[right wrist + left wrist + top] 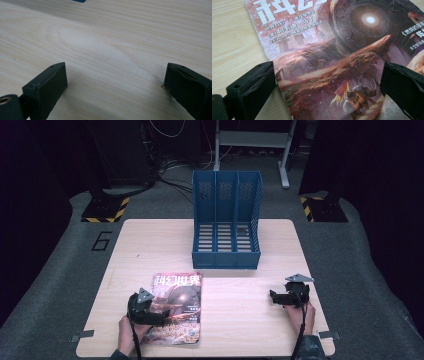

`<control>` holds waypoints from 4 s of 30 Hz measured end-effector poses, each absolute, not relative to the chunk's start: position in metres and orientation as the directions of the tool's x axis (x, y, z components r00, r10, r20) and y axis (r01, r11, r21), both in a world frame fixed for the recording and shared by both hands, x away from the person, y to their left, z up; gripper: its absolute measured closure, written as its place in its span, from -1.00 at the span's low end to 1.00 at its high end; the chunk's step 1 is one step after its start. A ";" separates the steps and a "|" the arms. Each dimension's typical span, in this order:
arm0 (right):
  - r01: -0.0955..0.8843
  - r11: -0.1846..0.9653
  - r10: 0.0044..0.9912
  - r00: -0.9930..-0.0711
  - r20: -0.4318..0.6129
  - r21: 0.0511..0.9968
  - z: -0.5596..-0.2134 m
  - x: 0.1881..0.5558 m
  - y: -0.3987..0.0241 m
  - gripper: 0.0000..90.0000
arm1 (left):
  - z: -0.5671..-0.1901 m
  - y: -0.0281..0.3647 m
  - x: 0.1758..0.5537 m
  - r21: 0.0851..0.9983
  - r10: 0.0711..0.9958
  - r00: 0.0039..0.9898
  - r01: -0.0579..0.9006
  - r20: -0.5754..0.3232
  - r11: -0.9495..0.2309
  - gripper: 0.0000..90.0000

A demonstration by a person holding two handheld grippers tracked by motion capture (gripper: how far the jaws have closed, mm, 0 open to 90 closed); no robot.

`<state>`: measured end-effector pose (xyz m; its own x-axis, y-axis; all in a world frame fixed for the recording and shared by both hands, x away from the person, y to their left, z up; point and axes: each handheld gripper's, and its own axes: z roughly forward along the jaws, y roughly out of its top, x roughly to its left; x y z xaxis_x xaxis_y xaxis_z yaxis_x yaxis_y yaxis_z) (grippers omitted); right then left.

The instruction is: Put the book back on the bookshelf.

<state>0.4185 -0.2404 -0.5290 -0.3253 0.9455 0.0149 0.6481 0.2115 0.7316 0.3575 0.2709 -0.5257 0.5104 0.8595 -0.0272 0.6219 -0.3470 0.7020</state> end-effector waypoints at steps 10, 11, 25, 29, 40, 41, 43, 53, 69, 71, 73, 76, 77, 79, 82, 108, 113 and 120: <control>0.648 0.211 0.946 -0.325 0.015 0.732 -0.529 0.419 -0.240 -0.90 | -0.526 0.247 0.360 0.707 0.847 0.531 0.609 -0.026 -0.360 -1.00; 0.645 0.217 0.944 -0.331 0.011 0.733 -0.529 0.419 -0.241 -0.90 | -0.526 0.243 0.360 0.704 0.844 0.536 0.612 -0.033 -0.361 -1.00; 0.645 0.220 0.943 -0.332 0.009 0.732 -0.529 0.419 -0.241 -0.90 | -0.526 0.217 0.363 0.706 0.836 0.548 0.603 -0.027 -0.373 -0.99; 0.644 0.222 0.943 -0.333 0.007 0.733 -0.529 0.419 -0.241 -0.89 | -0.527 0.211 0.363 0.704 0.836 0.547 0.610 -0.042 -0.364 -0.99; 0.642 0.231 0.940 -0.340 0.002 0.731 -0.529 0.419 -0.242 -0.89 | -0.527 0.184 0.364 0.706 0.839 0.543 0.609 -0.039 -0.362 -0.99; 0.641 0.231 0.940 -0.340 0.001 0.731 -0.529 0.419 -0.242 -0.89 | -0.527 0.181 0.364 0.705 0.836 0.547 0.610 -0.045 -0.361 -0.99; 0.641 0.236 0.939 -0.344 -0.001 0.730 -0.529 0.419 -0.242 -0.88 | -0.527 0.177 0.364 0.705 0.837 0.547 0.608 -0.037 -0.366 -0.99; 0.664 0.152 0.934 -0.339 0.113 0.732 -0.522 0.413 -0.235 -0.90 | -0.515 0.202 0.359 0.768 0.847 0.532 0.551 -0.022 -0.327 -0.96; 0.681 0.359 0.789 -0.587 0.183 0.639 -0.508 0.406 -0.110 -0.67 | -0.530 0.240 0.368 0.750 0.906 0.422 0.594 0.015 -0.289 -0.90; 0.685 0.385 0.775 -0.604 0.186 0.618 -0.509 0.409 -0.103 -0.64 | -0.530 0.239 0.368 0.748 0.905 0.424 0.596 0.018 -0.294 -0.88; 0.690 0.394 0.776 -0.604 0.182 0.607 -0.509 0.410 -0.100 -0.62 | -0.530 0.239 0.367 0.741 0.899 0.438 0.594 0.029 -0.313 -0.87; 0.690 0.413 0.770 -0.613 0.177 0.594 -0.508 0.412 -0.094 -0.56 | -0.531 0.236 0.366 0.741 0.895 0.446 0.593 0.024 -0.315 -0.86; 0.685 0.432 0.764 -0.623 0.165 0.587 -0.507 0.413 -0.093 -0.55 | -0.530 0.236 0.365 0.731 0.888 0.459 0.598 0.023 -0.328 -0.86; 0.688 0.441 0.770 -0.620 0.151 0.576 -0.506 0.414 -0.089 -0.53 | -0.530 0.234 0.365 0.734 0.883 0.468 0.592 0.022 -0.332 -0.86; 0.696 0.466 0.767 -0.626 0.143 0.546 -0.504 0.418 -0.085 -0.48 | -0.531 0.230 0.366 0.737 0.879 0.476 0.590 0.011 -0.329 -0.86; 0.730 0.511 0.748 -0.638 0.183 0.455 -0.496 0.432 -0.075 -0.33 | -0.531 0.230 0.367 0.732 0.866 0.499 0.583 0.018 -0.351 -0.87; 0.739 0.474 0.736 -0.631 0.245 0.478 -0.498 0.435 -0.085 -0.25 | -0.531 0.230 0.367 0.732 0.866 0.500 0.583 0.018 -0.352 -0.87; 0.756 0.370 0.688 -0.613 0.387 0.540 -0.500 0.436 -0.105 -0.13 | -0.531 0.230 0.367 0.732 0.866 0.500 0.583 0.017 -0.351 -0.87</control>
